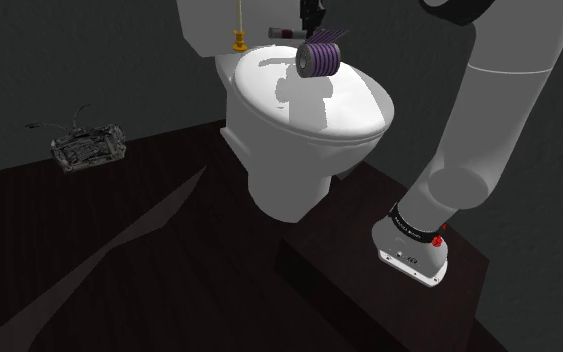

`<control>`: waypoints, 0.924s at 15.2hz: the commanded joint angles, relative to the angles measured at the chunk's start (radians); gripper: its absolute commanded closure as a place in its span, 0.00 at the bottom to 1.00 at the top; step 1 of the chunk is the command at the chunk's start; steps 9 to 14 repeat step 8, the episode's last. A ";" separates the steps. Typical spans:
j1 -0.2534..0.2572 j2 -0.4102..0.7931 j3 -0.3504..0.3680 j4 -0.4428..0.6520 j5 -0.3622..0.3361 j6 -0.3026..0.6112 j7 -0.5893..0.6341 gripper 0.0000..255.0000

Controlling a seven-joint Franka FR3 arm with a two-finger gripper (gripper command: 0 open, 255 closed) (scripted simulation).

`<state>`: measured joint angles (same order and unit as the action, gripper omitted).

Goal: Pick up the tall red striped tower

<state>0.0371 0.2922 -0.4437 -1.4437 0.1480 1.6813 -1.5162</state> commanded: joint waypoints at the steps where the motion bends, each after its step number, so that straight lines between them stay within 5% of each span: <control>1: -0.004 0.005 -0.001 0.039 0.002 -0.034 0.001 1.00; 14: -0.015 0.021 -0.002 0.130 0.008 -0.111 0.002 1.00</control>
